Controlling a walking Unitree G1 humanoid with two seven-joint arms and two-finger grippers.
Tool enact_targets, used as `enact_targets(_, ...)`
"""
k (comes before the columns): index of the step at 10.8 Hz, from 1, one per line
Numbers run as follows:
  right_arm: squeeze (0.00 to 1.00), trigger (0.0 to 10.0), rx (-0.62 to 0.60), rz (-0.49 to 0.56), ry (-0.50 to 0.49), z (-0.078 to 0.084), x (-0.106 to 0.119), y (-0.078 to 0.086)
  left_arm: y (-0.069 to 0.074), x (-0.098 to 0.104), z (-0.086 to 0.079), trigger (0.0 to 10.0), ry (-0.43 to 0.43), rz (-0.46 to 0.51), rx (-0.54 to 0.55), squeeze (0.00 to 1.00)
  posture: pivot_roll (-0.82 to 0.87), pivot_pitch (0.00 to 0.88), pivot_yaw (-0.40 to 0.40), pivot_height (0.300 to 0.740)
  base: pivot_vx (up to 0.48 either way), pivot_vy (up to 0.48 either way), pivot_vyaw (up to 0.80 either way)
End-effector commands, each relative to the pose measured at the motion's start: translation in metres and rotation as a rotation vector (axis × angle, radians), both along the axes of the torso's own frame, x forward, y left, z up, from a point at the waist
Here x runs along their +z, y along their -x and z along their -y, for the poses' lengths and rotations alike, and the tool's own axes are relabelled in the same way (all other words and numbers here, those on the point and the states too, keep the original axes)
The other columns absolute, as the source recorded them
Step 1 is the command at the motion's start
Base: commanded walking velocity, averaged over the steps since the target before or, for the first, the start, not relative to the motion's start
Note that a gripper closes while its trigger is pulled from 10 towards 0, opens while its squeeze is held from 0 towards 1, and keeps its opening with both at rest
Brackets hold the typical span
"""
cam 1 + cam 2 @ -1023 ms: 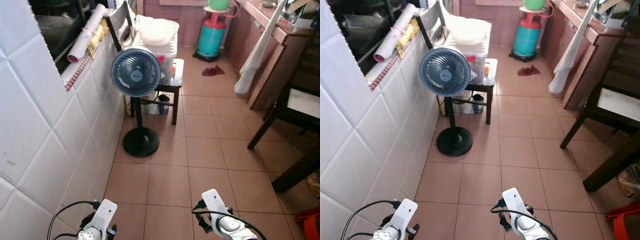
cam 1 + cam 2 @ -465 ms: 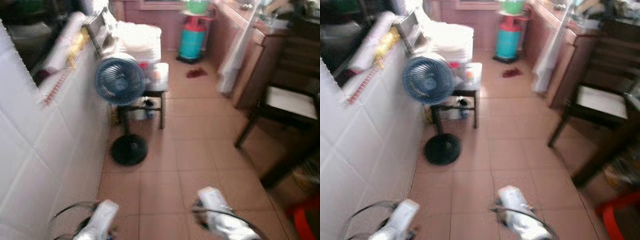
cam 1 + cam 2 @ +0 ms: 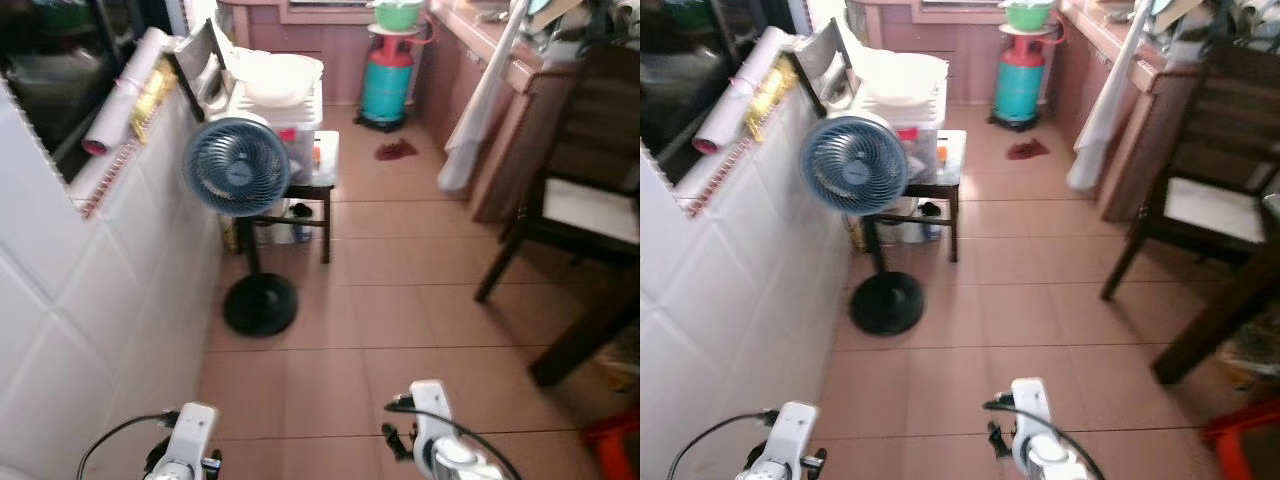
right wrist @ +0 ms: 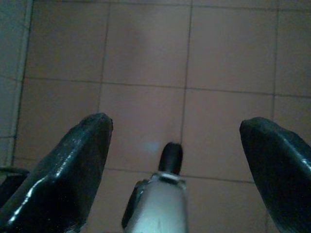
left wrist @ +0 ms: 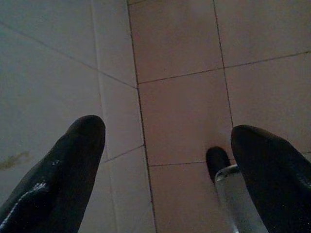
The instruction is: Setting the table
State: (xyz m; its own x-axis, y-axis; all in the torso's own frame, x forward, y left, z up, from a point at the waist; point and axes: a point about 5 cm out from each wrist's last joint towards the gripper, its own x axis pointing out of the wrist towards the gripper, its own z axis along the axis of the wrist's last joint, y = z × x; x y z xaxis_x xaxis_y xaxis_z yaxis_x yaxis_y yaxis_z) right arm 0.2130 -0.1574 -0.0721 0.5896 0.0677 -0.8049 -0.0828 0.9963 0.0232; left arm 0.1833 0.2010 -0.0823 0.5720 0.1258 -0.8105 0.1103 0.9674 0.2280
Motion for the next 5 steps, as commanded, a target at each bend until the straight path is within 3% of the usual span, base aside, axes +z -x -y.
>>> enact_targets(1, 0.0, 10.0, -0.04, 0.001, 0.004, 0.0066, 0.0012, -0.0017, -0.0018, 0.0003, 0.0036, 10.0, 0.022, 0.007, 0.023, 0.0, -0.02, 0.0, 0.023, 0.74, 0.0, 0.0, 0.0)
enact_targets(5, 0.0, 10.0, -0.119, 0.0, -0.008, 0.0027, 0.001, -0.0022, -0.0044, 0.0016, 0.0012, 10.0, 0.017, -0.019, -0.054, 0.0, -0.08, 0.0, 0.092, 0.74, 0.0, 0.0, 0.0)
